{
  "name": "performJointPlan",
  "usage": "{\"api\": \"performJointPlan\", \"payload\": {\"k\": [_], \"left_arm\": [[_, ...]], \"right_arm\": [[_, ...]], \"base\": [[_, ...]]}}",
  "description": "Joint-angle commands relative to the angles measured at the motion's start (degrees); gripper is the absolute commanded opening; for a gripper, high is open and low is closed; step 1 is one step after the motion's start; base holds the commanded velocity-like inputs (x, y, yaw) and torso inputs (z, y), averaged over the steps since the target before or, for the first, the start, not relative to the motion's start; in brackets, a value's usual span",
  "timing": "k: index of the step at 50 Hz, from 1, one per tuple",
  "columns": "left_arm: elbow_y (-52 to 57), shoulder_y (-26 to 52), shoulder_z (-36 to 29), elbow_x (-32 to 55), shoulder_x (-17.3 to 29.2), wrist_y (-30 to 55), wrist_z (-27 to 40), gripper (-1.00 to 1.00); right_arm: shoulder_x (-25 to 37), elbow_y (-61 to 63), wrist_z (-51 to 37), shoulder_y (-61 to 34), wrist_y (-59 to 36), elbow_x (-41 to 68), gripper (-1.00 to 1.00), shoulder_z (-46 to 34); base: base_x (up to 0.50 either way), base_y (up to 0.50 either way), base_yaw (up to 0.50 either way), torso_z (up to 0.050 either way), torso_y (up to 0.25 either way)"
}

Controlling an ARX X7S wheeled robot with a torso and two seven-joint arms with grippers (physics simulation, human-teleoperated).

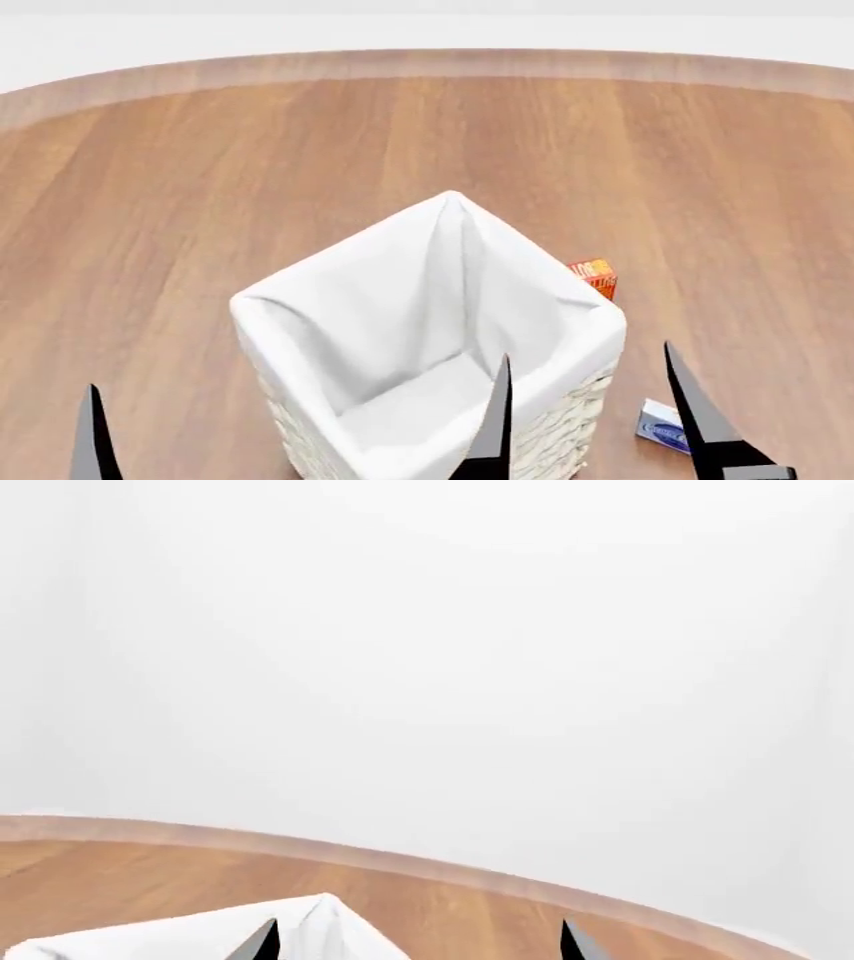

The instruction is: Pick up the alphabet soup and put it in the basket.

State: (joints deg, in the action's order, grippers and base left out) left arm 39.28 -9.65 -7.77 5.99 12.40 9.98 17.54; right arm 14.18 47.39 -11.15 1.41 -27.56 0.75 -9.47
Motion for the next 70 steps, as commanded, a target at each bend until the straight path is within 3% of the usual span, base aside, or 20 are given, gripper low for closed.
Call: {"api": "performJointPlan", "payload": {"k": [1,21,27,34,42,66,70], "left_arm": [[-0.07,1.12,1.97,1.34,-0.56,0.93,-2.46,1.0],[-0.97,1.34,0.7,1.56,-0.1,0.16,-2.06,1.0],[-1.12,1.37,0.18,1.51,0.02,-0.05,-1.96,1.0],[-0.53,1.3,0.25,1.87,0.39,0.38,-1.67,1.0],[-0.08,1.14,0.14,1.9,0.7,0.44,-1.28,1.0],[0.25,1.24,0.05,2.77,1.6,0.5,-0.36,1.0],[-0.13,1.25,0.14,3.06,1.84,-0.02,-0.23,1.0]], "right_arm": [[-1.51,-0.02,1.09,1.13,0.07,2.48,1.0,4.22],[-0.37,7.93,-2.69,18.19,0.86,4.27,1.0,13.42],[-1.01,6.87,-4.41,20.26,1.62,2.91,1.0,12.89],[-3.74,5.55,-8.34,20.14,-0.35,2.68,1.0,14.65],[-5.66,1.39,-14.17,16.28,-9.15,-0.64,1.0,15.4],[-4.98,-12.36,-12.8,10.01,-4.61,4.81,1.0,18.19],[-6.57,-12.5,-13.05,8.73,-8.54,8.41,1.0,20.86]], "base": [[0.0,0.0,0.0,0.0,0.0],[0.0,0.0,0.0,0.0,0.0],[0.0,0.0,0.0,0.0,0.0],[0.0,0.0,0.0,0.0,0.0],[0.0,0.0,0.0,0.0,0.0],[0.0,0.0,0.0,0.0,0.0],[0.0,0.0,0.0,0.0,0.0]]}}
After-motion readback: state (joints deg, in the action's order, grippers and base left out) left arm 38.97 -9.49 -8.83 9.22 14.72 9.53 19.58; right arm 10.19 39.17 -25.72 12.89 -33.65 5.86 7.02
